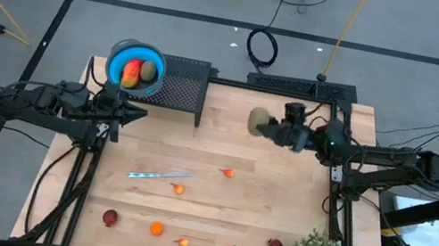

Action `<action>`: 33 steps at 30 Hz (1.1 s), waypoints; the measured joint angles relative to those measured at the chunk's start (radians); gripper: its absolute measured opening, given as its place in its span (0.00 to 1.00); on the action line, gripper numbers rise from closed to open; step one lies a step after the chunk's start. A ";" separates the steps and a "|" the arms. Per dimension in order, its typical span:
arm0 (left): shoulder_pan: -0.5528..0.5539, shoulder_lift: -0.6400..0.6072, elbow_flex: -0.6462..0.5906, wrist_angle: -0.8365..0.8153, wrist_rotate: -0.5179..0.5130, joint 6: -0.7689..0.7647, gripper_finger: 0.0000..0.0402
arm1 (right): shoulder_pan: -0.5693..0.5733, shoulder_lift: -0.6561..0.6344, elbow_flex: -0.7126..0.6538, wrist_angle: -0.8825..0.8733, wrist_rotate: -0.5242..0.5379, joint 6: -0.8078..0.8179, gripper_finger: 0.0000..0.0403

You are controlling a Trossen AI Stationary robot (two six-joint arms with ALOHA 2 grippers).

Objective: Pick & Place Fruit
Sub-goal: Put the kiwi into the blue strainer bowl on the shelf

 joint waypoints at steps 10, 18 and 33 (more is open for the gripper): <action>0.000 0.000 0.000 0.000 0.000 0.000 0.05 | 0.000 -0.004 0.000 -0.027 -0.084 -0.502 0.48; 0.000 0.000 0.000 0.000 0.000 0.000 0.05 | 0.000 -0.005 0.000 -0.027 -0.084 -0.832 0.48; 0.000 0.000 0.000 0.000 0.000 -0.001 0.05 | 0.000 -0.008 0.000 -0.034 -0.081 -0.929 0.48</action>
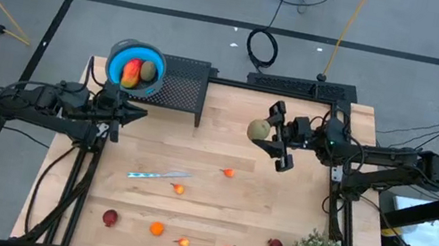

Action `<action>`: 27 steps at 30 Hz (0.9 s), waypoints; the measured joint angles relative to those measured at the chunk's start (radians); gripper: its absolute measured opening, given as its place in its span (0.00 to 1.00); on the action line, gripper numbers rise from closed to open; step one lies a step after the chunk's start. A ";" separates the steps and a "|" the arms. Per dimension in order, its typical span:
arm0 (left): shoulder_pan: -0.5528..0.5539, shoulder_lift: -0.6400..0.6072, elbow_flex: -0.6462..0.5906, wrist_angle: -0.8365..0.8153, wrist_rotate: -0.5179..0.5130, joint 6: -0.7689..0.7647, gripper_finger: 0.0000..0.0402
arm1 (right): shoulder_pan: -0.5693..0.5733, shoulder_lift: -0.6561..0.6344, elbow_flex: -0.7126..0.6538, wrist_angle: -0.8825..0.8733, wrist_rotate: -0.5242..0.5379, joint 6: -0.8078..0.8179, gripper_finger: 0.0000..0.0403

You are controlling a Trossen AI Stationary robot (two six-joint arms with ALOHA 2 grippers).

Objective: Pick & Place Fruit
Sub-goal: Put the kiwi into the blue strainer bowl on the shelf

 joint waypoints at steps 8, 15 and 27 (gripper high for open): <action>0.000 0.000 0.000 0.000 0.000 0.000 0.05 | 0.002 -0.001 0.000 -0.247 0.086 -0.040 0.48; 0.000 0.000 0.000 0.000 0.000 0.000 0.05 | 0.002 0.000 0.000 -0.476 0.301 -0.106 0.47; 0.000 0.000 0.000 0.001 -0.003 -0.061 0.05 | 0.002 0.000 0.000 -0.578 0.877 -0.341 0.47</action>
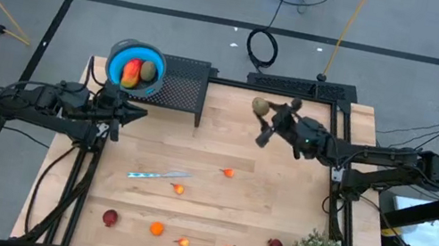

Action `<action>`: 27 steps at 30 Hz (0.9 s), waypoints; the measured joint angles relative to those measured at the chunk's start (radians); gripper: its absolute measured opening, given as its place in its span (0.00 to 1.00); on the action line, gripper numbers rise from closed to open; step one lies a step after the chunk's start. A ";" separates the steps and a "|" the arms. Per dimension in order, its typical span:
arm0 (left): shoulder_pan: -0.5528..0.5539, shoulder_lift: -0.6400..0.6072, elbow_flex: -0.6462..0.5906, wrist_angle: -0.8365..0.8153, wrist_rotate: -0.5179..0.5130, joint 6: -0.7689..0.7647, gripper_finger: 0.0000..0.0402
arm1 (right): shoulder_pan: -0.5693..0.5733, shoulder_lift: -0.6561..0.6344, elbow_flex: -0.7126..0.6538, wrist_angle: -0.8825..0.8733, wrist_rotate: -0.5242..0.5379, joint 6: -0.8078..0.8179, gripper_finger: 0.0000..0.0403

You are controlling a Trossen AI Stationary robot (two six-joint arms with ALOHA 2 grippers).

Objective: Pick & Place Fruit
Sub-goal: Put the kiwi into the blue strainer bowl on the shelf

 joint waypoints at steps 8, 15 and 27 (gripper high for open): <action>0.000 0.000 0.000 0.000 0.000 -0.032 0.05 | 0.000 0.000 0.000 -0.006 0.393 -0.146 0.47; 0.000 0.000 0.000 0.000 0.000 -0.053 0.05 | 0.000 0.000 0.000 0.003 0.567 -0.193 0.48; 0.000 0.003 0.000 0.001 -0.001 -0.121 0.05 | 0.000 0.000 0.000 0.000 0.454 -0.210 0.48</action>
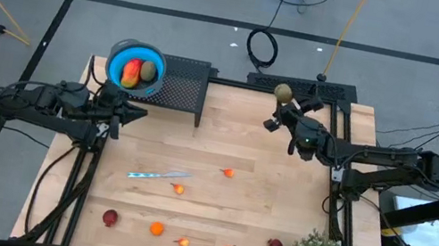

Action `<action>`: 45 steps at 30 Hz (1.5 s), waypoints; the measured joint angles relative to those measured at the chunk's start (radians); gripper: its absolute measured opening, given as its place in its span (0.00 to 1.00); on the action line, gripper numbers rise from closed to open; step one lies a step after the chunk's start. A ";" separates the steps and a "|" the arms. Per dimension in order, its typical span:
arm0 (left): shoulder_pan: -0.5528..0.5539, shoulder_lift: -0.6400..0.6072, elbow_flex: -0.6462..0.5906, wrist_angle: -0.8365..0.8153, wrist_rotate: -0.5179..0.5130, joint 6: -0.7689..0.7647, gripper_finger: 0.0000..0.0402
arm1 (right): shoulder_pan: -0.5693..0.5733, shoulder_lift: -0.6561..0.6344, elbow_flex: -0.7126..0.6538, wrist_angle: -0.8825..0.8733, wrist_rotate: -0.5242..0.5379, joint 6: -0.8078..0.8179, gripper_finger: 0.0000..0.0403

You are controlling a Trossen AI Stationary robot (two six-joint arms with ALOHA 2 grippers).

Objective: Pick & Place Fruit
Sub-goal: Put the kiwi into the blue strainer bowl on the shelf

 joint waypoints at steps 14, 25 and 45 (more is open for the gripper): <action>0.000 0.159 0.000 0.192 0.003 0.107 0.05 | -0.002 0.000 0.000 -0.051 -0.717 0.437 0.47; 0.000 0.321 0.000 0.488 0.057 0.242 0.05 | -0.003 0.000 0.000 -0.007 -1.175 0.784 0.47; -0.051 0.624 0.052 0.876 0.099 0.238 0.05 | -0.004 0.000 0.000 0.339 -1.359 1.064 0.47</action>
